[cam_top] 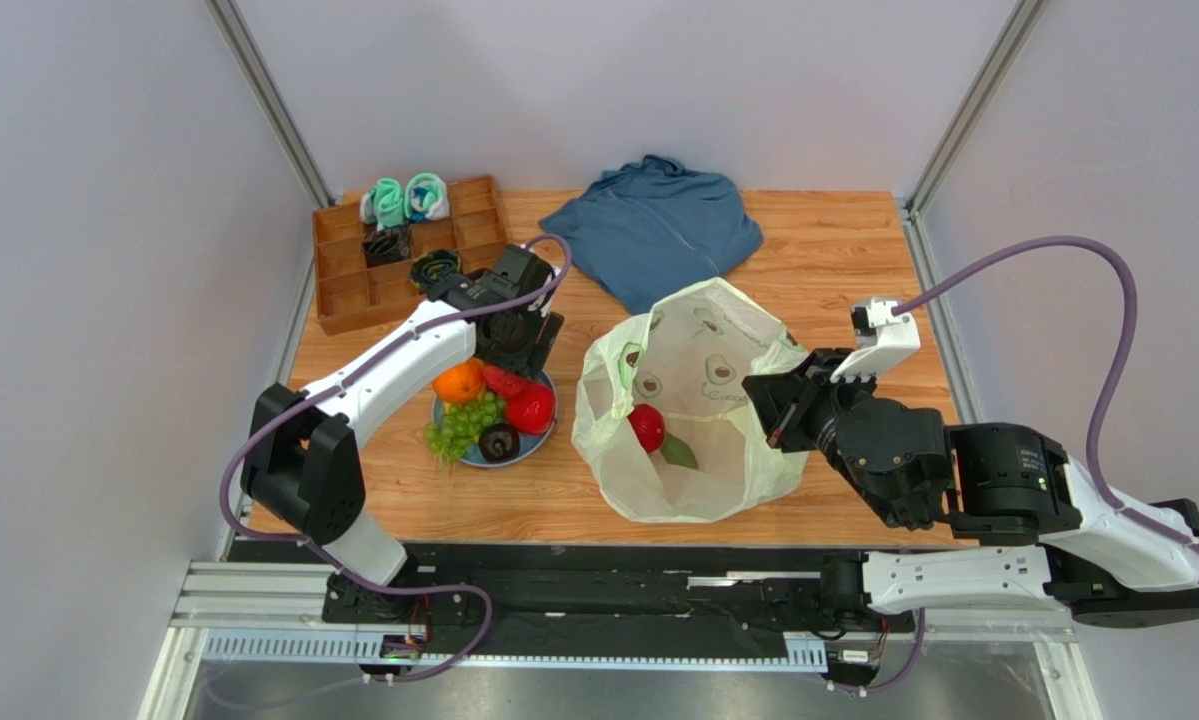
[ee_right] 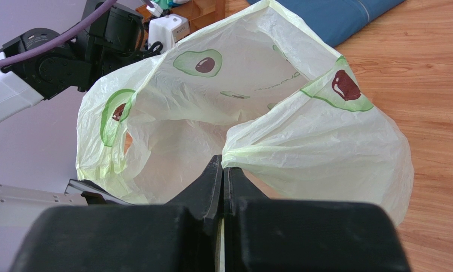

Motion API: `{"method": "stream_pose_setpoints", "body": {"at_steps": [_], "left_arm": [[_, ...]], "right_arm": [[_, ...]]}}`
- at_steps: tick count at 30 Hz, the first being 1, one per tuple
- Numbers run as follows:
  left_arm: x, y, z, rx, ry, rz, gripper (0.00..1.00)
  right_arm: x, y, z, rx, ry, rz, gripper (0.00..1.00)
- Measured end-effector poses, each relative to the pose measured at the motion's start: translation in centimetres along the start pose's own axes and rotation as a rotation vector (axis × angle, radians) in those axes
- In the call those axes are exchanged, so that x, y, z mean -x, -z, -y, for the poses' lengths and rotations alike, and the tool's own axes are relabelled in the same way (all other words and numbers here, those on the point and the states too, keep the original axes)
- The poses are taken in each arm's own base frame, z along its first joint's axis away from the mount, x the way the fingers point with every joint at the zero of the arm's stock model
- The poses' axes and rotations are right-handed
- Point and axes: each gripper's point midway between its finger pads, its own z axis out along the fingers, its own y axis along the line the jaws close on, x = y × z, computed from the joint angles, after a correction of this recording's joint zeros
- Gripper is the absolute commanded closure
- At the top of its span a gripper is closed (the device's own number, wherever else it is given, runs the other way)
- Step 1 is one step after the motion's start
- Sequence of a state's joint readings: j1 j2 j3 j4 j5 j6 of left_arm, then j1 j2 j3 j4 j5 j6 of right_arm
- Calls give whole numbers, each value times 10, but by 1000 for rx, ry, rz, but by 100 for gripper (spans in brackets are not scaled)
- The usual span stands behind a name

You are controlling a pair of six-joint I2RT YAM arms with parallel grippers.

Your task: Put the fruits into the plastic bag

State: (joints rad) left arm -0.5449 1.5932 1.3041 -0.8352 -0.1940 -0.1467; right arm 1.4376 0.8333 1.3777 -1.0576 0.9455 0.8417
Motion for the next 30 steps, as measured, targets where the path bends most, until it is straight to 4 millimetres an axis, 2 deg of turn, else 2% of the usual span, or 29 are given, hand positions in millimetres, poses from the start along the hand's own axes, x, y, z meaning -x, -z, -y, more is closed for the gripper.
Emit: {"method": "stream_pose_setpoints", "body": {"at_steps": [11,15,19,25,27,30], "left_arm": [[25,48,3,-55,26,144,44],[33,79,7,-115,59,233,43],[49,137,9,-201,113,419,43],[78,265,16,-414,191,792,42],[82,302,27,-503,188,885,42],[79,337,50,-642,156,950,42]], "right_arm": [[-1,-2,-2,-9,9,1,100],[-1,-3,-3,-10,13,0,100],[-2,-4,-4,-11,14,-1,100],[-3,-5,-4,-14,20,-3,100],[-4,-6,-5,-16,26,-5,100],[-6,-8,-6,-20,39,-9,100]]}}
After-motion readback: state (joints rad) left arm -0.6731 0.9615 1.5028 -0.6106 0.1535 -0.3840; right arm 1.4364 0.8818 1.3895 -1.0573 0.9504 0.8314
